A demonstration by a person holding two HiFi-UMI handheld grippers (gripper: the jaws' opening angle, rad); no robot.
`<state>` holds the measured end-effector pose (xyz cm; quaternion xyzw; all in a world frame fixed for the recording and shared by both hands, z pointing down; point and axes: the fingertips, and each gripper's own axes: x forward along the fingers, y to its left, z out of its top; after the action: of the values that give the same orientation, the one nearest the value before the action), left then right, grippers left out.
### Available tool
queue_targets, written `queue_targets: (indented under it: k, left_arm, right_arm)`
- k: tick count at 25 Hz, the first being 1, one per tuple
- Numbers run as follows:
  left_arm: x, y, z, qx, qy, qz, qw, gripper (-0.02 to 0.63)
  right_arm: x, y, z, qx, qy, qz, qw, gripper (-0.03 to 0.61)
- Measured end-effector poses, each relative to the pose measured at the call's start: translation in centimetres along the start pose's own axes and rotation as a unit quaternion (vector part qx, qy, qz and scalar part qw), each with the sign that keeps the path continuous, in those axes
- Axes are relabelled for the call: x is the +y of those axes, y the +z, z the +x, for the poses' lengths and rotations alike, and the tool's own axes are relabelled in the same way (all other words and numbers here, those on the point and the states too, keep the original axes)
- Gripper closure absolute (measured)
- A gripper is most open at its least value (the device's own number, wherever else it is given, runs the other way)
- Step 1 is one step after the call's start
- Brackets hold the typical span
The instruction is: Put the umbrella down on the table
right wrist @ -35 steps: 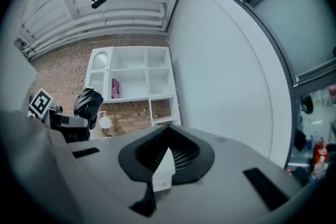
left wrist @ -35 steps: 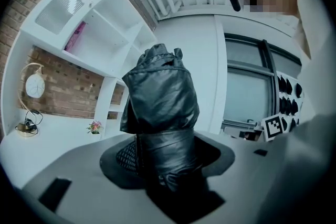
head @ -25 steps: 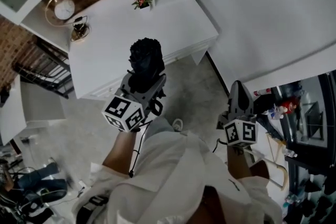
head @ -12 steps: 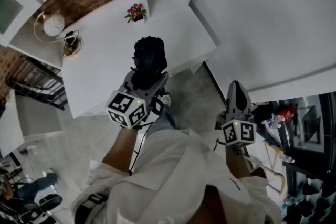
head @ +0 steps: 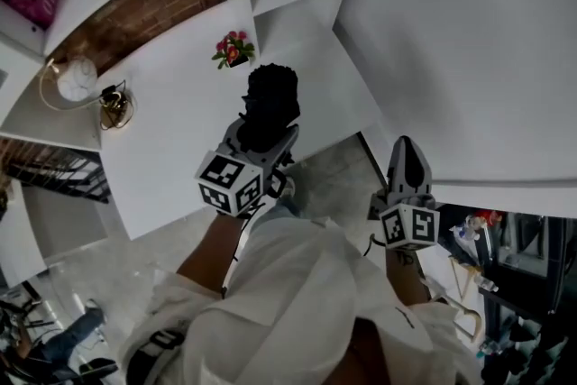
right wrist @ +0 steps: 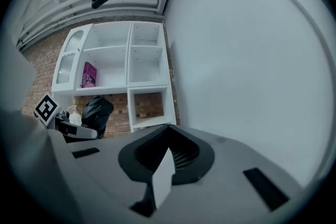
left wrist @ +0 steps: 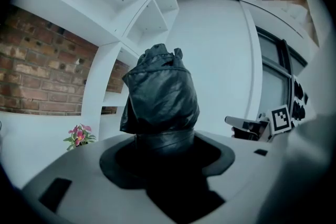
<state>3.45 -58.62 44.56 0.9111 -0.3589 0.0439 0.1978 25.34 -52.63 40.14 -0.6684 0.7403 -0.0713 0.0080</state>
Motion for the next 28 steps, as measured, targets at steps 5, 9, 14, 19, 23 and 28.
queue_targets:
  k: [5,9,14,19,23,28]
  left_arm:
    - [3.7,-0.3,2.9,0.017,-0.003,-0.021,0.9996,0.345]
    - [5.6,-0.9,4.7,0.034,-0.003,-0.034,0.9988,0.345]
    - [7.1,-1.6,7.6,0.055,0.014,-0.045,0.9974,0.345]
    - [8.3,-2.9,10.4,0.079,0.042,-0.057,0.9944,0.345]
    - [9.4,-5.0,12.5,0.109,0.066,-0.071,0.9893,0.345]
    - [11.2,-8.5,15.8,0.154,0.095,-0.08,0.9802,0.345]
  right_arm:
    - [1.0,-1.5,4.6,0.019,0.003,-0.002,1.0,0.56]
    - [1.6,-2.6,7.4,0.034,0.013,-0.004,0.999,0.56]
    - [1.3,-4.0,10.4,0.052,0.029,-0.004,0.998,0.56]
    - [1.3,-5.3,13.4,0.071,0.059,-0.007,0.996,0.56]
    - [0.7,-6.8,15.5,0.089,0.076,-0.01,0.993,0.56]
    - [-0.7,-9.6,18.1,0.108,0.09,-0.004,0.99,0.56]
